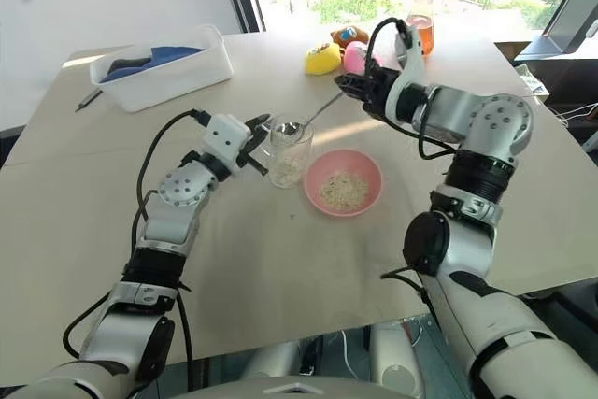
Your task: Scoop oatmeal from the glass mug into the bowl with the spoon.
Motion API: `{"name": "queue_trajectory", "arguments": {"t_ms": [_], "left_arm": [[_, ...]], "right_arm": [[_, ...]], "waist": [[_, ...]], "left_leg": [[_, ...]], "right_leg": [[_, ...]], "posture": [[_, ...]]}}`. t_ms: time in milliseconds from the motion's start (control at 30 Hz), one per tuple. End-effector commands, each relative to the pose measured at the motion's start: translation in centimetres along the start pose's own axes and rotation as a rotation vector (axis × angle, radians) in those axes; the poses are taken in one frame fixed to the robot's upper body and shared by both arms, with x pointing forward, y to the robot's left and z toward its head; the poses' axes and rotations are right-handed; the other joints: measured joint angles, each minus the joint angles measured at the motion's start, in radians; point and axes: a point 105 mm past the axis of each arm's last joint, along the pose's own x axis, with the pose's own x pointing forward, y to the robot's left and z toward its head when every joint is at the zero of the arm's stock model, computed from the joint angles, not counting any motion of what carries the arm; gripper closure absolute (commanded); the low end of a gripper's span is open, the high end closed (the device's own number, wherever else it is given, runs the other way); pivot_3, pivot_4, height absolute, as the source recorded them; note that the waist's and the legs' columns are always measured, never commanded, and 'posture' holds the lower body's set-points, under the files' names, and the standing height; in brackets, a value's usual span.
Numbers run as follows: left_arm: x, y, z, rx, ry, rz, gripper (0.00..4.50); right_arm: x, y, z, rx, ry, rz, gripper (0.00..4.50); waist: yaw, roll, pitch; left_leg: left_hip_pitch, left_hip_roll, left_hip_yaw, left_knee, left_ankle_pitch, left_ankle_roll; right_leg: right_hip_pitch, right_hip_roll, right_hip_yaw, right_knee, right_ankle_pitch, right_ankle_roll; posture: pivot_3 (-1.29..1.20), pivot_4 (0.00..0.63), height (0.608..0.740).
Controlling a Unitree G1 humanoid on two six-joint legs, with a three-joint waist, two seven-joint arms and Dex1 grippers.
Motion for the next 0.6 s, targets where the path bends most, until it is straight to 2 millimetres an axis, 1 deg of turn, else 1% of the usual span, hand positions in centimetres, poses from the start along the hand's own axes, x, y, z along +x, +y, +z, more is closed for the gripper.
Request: {"name": "queue_trajectory", "arguments": {"t_ms": [33, 367, 600], "left_arm": [[-0.2, -0.2, 0.4, 0.004, -0.032, 0.006, 4.41], [-0.7, -0.4, -0.2, 0.003, -0.021, 0.029, 4.41], [-0.7, -0.2, -0.4, -0.004, -0.016, 0.039, 4.41]], "right_arm": [[-0.4, 1.2, 1.1, 0.007, -0.033, 0.037, 4.5], [-1.5, -0.1, 1.6, 0.165, -0.092, 0.028, 4.5], [-1.8, -0.4, 1.3, 0.191, -0.107, 0.031, 4.5]], "waist": [[0.001, 0.0, 0.0], [0.001, 0.0, 0.0], [-0.001, 0.0, 0.0]], "left_leg": [[0.0, 0.0, 0.0, 0.0, 0.0, 0.0], [0.0, 0.0, 0.0, 0.0, 0.0, 0.0], [0.0, 0.0, 0.001, 0.0, 0.0, 0.0]], "right_leg": [[0.0, 0.0, 0.0, 0.0, 0.0, 0.0], [0.0, 0.0, 0.0, 0.001, 0.0, 0.0], [0.0, 0.0, 0.001, 0.001, 0.0, 0.0]], "posture": [[0.0, 0.15, 0.74], [0.0, 0.15, 0.74], [0.0, 0.15, 0.74]]}}
